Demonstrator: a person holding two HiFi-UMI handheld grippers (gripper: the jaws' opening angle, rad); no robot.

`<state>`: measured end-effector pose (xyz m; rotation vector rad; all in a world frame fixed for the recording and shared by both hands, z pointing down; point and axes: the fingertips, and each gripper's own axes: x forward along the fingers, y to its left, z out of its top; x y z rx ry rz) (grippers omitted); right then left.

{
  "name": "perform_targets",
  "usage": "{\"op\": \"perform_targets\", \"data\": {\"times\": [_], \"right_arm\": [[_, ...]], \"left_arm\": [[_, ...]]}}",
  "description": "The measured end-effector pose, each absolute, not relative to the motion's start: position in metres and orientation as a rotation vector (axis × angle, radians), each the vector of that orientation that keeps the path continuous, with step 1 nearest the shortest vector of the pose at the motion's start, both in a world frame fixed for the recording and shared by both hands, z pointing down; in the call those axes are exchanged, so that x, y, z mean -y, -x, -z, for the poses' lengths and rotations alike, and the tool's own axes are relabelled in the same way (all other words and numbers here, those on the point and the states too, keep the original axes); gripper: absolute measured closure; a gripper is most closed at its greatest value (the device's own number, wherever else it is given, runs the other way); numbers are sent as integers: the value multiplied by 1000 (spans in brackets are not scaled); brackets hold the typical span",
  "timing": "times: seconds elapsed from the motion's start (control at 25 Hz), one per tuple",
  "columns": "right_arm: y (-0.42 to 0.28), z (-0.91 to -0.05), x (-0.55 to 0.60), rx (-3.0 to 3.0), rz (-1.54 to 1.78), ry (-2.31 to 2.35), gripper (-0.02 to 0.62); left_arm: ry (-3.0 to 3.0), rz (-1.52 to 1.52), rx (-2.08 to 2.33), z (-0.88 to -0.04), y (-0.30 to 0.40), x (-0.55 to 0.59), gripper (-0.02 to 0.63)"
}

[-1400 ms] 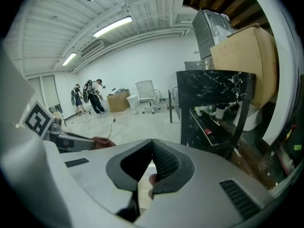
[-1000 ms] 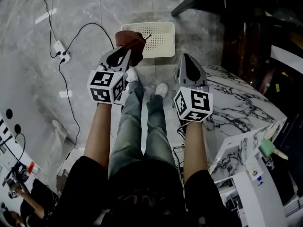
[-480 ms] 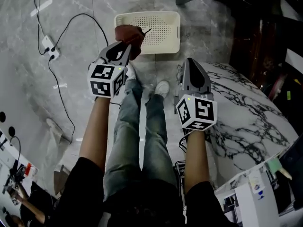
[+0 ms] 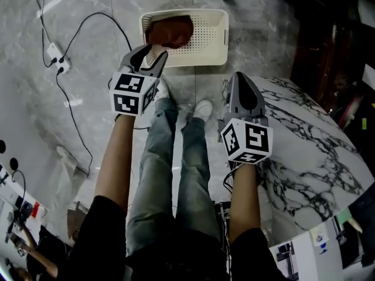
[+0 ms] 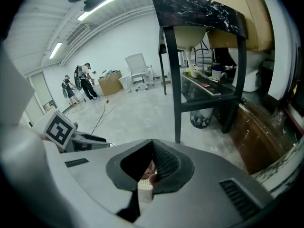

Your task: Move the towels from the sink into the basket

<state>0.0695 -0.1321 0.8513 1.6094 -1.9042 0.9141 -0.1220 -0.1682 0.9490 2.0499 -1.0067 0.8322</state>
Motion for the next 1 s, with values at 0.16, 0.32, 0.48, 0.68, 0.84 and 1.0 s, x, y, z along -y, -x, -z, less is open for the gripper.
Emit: {"op": "perform_targets", "data": {"times": [0.16,0.32,0.48,0.68,0.84,1.0], "right_arm": [[-69,-851,134,1901,-921,-1610,580],[-66,-843,138,1909,-913,-1611,580],[-62,-830,143,1917,-900,-1618,580],[-53,-809,149,1937,-880,-1622,580],[-51,-786,152,1946,-865,-1638,580],[-52,-764,157,1957,-843,-1658,580]], "left_arm": [[-2060,-841,986,-948,119,168,385],[-2065,-832,986,-939,119,170,380],[-2066,-800,1007,-924,125,174,401],[-2064,-761,1043,-899,133,179,452],[-2094,-750,1050,-873,129,181,495],[-2149,-762,1043,-848,123,184,536]]}}
